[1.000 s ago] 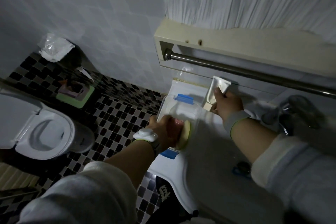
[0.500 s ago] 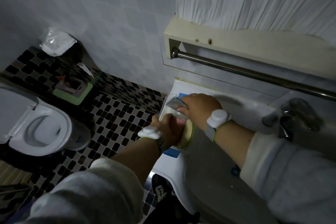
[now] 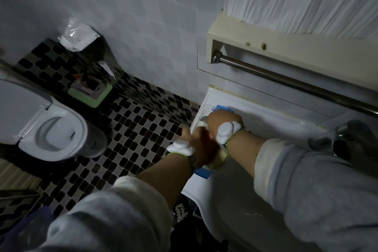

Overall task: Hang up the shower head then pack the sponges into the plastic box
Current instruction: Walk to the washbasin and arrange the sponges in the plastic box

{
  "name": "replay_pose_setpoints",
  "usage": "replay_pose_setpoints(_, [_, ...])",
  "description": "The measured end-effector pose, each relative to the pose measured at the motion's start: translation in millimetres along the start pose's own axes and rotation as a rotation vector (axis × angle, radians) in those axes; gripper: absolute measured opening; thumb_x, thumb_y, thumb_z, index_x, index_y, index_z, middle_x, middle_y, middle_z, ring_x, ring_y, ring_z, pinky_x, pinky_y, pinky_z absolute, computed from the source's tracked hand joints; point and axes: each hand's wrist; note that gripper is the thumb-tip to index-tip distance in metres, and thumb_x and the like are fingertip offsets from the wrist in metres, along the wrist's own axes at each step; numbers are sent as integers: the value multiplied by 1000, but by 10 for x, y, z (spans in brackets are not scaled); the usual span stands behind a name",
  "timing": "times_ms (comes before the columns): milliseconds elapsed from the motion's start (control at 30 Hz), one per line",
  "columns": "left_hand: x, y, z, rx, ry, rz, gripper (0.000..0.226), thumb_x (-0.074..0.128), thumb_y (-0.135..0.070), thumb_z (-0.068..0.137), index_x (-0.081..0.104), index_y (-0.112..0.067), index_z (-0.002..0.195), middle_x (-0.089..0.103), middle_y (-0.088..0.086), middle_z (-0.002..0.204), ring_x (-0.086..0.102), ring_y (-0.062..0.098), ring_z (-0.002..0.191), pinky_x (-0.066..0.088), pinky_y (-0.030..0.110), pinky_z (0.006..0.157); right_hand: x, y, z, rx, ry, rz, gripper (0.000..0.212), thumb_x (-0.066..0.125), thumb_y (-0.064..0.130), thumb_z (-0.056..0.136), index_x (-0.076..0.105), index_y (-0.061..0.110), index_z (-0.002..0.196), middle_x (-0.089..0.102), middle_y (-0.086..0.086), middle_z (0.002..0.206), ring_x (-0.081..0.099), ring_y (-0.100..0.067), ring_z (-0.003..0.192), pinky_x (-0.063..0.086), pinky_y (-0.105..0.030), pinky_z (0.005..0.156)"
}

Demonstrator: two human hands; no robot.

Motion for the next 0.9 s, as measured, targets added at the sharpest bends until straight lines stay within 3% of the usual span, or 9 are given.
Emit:
replay_pose_setpoints(67, [59,29,81,-3,-30,19,59,43,-66,69,47,-40,121,45,6,103,62,39,79,48,45,75,-10,41,-4,5,30,1,32,47,16,97,62,10,125,61,-8,131,59,-28,119,50,-44,92])
replay_pose_setpoints(200, [7,77,45,-16,44,66,71,49,-75,69,34,-45,131,43,6,112,62,35,91,49,43,80,-43,15,10,20,29,-9,32,47,18,98,62,12,125,61,-6,131,58,-25,120,48,-39,93])
replay_pose_setpoints(334, [51,-8,107,-18,7,26,72,57,-68,70,35,-47,135,45,5,116,61,36,96,48,47,89,32,2,11,-6,147,-58,41,37,17,103,46,4,141,42,-15,151,41,-31,139,34,-44,113])
replay_pose_setpoints(400, [46,-48,116,-21,45,61,75,56,-67,70,32,-48,138,44,4,120,60,38,101,44,47,87,60,-12,-10,3,154,-50,39,36,13,104,48,1,139,45,-16,148,45,-33,135,38,-47,110])
replay_pose_setpoints(534, [43,-14,121,19,2,66,76,34,-80,64,33,-50,134,49,2,122,61,39,103,44,53,88,80,-126,-33,55,109,73,35,36,7,103,54,-1,132,53,-17,140,51,-33,129,41,-43,105])
replay_pose_setpoints(667, [-198,-33,105,50,104,97,78,47,-77,71,24,-51,141,41,2,134,54,35,119,41,49,94,59,-178,-93,25,50,196,33,35,6,100,57,-2,124,61,-20,127,60,-36,116,50,-45,97])
replay_pose_setpoints(767, [-311,-53,149,91,40,99,76,50,-76,74,24,-53,142,39,1,137,50,33,124,40,51,93,32,-321,-202,-12,-106,139,33,37,6,96,59,7,119,62,-14,121,63,-34,108,54,-45,87])
replay_pose_setpoints(901, [-271,-54,222,110,-27,63,73,46,-87,67,35,-58,133,36,-5,140,38,29,130,38,54,97,108,-481,-333,-42,-152,-30,32,41,10,91,65,16,110,65,-8,115,59,-32,110,44,-40,88])
Point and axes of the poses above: each hand's wrist, its own z-axis towards the middle knuckle, its own x-axis out of the palm, y = z × x
